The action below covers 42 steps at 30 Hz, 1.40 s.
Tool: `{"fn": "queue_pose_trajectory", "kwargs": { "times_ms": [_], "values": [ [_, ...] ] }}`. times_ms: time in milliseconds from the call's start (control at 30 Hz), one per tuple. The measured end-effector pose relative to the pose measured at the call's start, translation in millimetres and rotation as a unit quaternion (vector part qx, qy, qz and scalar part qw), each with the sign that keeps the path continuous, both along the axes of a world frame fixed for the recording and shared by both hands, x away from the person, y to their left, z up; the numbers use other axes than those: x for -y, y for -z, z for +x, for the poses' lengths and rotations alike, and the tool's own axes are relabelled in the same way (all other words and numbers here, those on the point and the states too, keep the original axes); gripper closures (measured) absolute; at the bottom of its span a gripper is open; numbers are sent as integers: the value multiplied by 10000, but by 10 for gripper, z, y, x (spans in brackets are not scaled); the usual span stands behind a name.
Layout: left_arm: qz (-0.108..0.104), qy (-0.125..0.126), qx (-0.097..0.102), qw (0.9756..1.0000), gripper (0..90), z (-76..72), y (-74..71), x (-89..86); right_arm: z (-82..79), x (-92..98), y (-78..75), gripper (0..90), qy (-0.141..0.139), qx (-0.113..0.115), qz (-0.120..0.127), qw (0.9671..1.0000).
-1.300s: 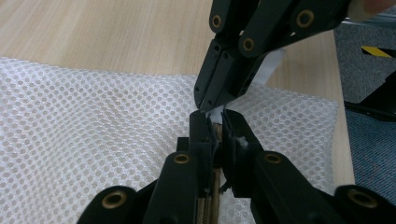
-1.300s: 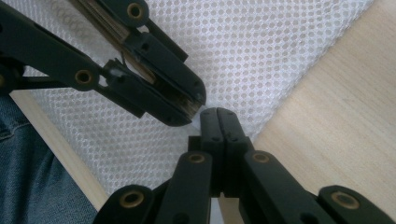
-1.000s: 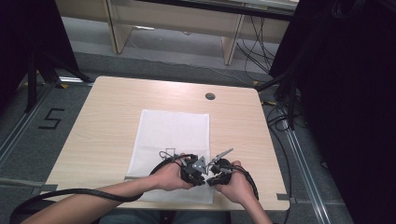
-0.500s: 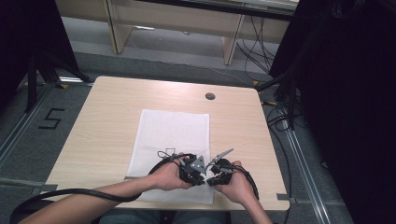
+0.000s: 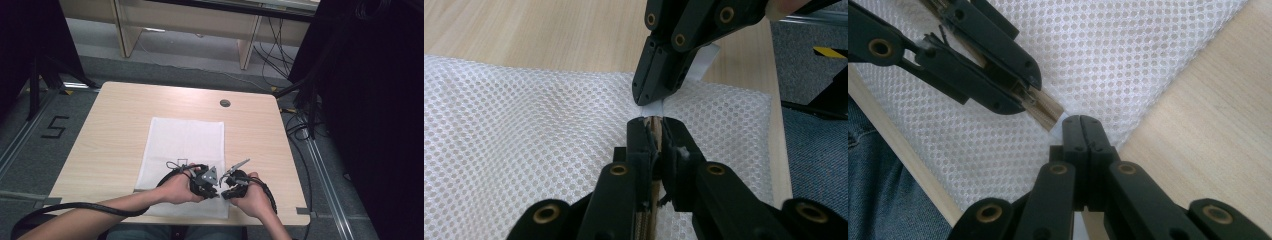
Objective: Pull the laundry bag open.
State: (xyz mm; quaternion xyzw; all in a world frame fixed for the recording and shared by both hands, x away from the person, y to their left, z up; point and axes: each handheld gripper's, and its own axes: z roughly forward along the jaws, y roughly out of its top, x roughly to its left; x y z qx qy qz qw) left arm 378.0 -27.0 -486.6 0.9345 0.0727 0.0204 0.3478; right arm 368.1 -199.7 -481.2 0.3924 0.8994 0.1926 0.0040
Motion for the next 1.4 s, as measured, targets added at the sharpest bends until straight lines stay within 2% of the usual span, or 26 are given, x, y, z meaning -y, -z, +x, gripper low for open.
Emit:
{"fn": "queue_pose_trajectory", "kwargs": {
  "times_ms": [167,267,300,367,400,433,467,633,700,933,1067,1167,1233,1400],
  "values": [
    [-24,-2,20,10000,827,-8,3,-4,-2,3,2,900,5,-7,28,10000],
    [-64,-39,-62,10000,828,-18,3,-13,-1,2,0,900,-10,-4,13,10000],
    [-43,-5,14,10000,828,-14,-3,-23,-2,2,0,900,-3,-6,18,10000],
    [-58,-63,-36,10000,828,-18,-8,-46,2,9,2,900,-62,5,68,10000],
    [-61,-58,-31,10000,828,-17,-11,-54,-6,5,-5,900,6,-86,65,9999],
    [-43,-47,-35,10000,828,-14,-16,-60,1,10,-1,900,-35,-25,60,10000],
    [-71,-48,13,10000,828,-17,-13,-64,1,9,-1,900,-32,-29,60,10000],
    [-93,-67,-27,9999,828,-24,-12,-66,-3,11,0,900,-14,-59,79,10000],
    [-83,-39,9,10000,827,-18,-22,-77,12,22,10,900,-103,40,86,9999],
    [-114,-82,-25,9999,827,-26,-19,-88,12,24,10,900,-91,39,92,9999],
    [-66,-39,40,10000,828,-23,-32,-109,13,25,11,900,-108,42,94,9999],
    [-104,-80,-39,9999,828,-27,-33,-124,16,28,12,900,-113,41,102,9999],
    [-92,-52,21,9999,828,-25,-37,-133,16,28,12,900,-101,44,98,9999],
    [-104,-19,20,9999,828,-28,-33,-141,17,29,13,900,-99,42,104,9999]
  ]
}}
